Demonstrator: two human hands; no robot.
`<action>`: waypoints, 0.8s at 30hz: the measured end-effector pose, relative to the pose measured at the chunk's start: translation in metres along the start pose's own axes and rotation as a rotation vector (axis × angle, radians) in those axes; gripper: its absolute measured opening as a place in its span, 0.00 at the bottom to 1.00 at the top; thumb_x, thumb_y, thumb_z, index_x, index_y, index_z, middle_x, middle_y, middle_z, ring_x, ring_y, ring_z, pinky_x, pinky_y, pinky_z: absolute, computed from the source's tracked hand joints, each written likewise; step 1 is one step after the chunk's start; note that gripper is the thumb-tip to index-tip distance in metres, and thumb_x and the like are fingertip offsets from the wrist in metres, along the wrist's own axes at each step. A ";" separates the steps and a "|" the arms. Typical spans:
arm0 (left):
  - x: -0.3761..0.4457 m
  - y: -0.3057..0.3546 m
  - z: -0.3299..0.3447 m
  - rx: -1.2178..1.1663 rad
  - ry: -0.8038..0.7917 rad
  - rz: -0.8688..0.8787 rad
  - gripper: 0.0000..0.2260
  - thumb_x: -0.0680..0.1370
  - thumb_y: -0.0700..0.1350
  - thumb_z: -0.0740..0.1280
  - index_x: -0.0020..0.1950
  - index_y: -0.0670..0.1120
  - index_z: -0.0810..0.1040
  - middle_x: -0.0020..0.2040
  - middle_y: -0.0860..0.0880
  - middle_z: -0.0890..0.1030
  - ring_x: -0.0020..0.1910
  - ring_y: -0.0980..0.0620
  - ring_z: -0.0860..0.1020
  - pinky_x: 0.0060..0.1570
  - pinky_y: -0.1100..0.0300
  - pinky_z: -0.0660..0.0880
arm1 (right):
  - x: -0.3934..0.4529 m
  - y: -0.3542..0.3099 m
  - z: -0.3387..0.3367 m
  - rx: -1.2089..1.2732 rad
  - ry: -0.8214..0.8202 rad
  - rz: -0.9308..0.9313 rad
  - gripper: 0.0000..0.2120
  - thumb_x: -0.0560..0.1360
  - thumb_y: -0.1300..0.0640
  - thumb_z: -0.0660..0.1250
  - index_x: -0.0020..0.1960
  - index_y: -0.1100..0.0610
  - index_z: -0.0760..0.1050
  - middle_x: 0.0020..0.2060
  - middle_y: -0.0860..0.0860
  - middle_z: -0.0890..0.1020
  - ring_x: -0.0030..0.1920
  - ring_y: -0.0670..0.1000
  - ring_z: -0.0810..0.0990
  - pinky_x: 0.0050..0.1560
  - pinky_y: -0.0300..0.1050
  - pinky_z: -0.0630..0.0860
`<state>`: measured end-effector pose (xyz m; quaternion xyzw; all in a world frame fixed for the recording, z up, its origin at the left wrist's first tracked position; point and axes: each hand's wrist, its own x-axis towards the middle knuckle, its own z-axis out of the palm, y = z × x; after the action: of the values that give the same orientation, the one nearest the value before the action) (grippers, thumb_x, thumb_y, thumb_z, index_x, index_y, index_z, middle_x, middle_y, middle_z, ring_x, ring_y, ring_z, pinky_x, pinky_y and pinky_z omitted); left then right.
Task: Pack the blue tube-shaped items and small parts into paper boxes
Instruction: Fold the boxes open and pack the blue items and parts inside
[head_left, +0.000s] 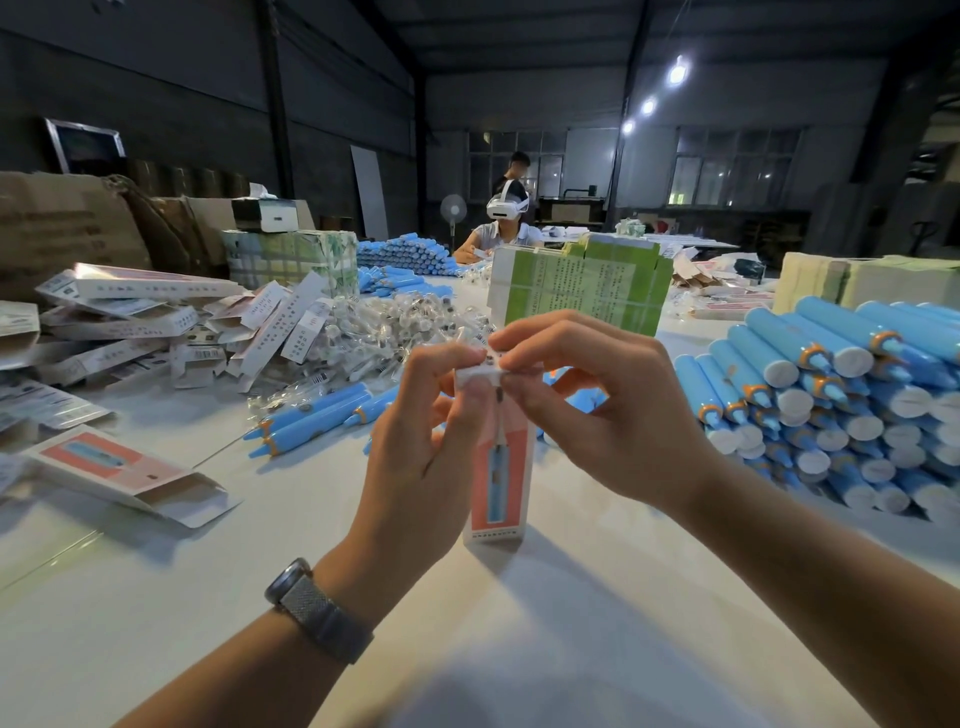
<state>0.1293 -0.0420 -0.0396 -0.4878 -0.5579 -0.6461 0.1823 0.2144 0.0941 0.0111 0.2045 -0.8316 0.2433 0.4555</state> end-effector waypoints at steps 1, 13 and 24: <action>0.000 0.000 0.000 -0.006 0.002 0.000 0.07 0.81 0.55 0.58 0.53 0.69 0.70 0.47 0.58 0.79 0.43 0.52 0.81 0.38 0.55 0.80 | 0.000 0.000 -0.001 -0.008 0.000 -0.011 0.02 0.75 0.66 0.70 0.46 0.64 0.81 0.50 0.53 0.83 0.45 0.48 0.83 0.38 0.43 0.80; 0.001 -0.004 0.002 -0.009 0.035 0.054 0.08 0.82 0.52 0.60 0.53 0.68 0.71 0.47 0.53 0.79 0.42 0.56 0.81 0.37 0.62 0.78 | 0.001 -0.001 0.000 -0.111 0.038 -0.118 0.01 0.74 0.67 0.70 0.45 0.64 0.81 0.45 0.55 0.84 0.44 0.53 0.83 0.40 0.45 0.80; -0.001 -0.007 0.001 0.051 0.013 0.061 0.04 0.83 0.54 0.57 0.57 0.60 0.68 0.46 0.52 0.79 0.39 0.50 0.81 0.33 0.42 0.77 | 0.002 -0.008 0.002 -0.091 0.079 0.010 0.02 0.74 0.63 0.70 0.44 0.60 0.81 0.42 0.52 0.84 0.42 0.52 0.81 0.38 0.46 0.77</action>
<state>0.1250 -0.0394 -0.0440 -0.4955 -0.5579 -0.6290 0.2182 0.2167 0.0869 0.0136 0.1697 -0.8242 0.2153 0.4956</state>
